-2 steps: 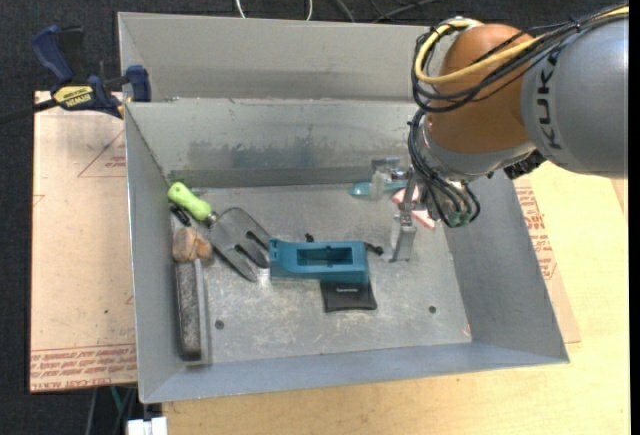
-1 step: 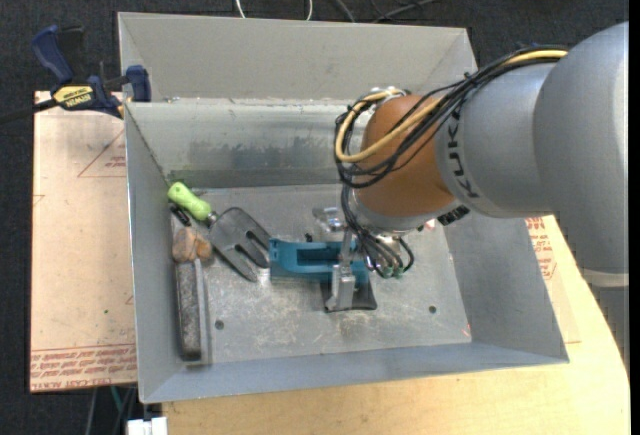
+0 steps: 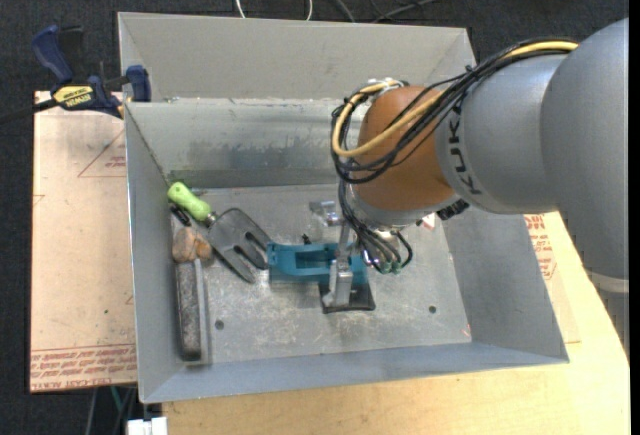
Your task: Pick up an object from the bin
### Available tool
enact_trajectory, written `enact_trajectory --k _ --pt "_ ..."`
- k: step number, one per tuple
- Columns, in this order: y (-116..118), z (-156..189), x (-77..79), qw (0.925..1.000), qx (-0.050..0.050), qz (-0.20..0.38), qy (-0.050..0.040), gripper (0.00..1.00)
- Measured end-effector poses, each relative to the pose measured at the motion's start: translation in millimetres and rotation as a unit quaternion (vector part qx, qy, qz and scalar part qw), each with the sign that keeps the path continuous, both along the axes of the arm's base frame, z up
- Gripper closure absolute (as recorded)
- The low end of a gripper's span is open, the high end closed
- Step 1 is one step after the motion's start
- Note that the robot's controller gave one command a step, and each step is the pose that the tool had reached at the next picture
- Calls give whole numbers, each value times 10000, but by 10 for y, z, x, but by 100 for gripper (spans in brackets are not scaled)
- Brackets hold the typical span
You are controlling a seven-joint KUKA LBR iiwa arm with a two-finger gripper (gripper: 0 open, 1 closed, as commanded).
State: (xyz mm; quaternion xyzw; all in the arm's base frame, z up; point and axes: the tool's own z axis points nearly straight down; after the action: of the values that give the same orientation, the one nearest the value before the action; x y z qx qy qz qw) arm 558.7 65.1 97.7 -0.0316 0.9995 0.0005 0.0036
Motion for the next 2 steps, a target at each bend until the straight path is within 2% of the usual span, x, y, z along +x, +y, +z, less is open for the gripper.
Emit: enact_trajectory --k 1,2 --pt "10 -204 6 10000 2 21 9 0" --pt "-86 -273 -64 9998 28 -181 -38 0"
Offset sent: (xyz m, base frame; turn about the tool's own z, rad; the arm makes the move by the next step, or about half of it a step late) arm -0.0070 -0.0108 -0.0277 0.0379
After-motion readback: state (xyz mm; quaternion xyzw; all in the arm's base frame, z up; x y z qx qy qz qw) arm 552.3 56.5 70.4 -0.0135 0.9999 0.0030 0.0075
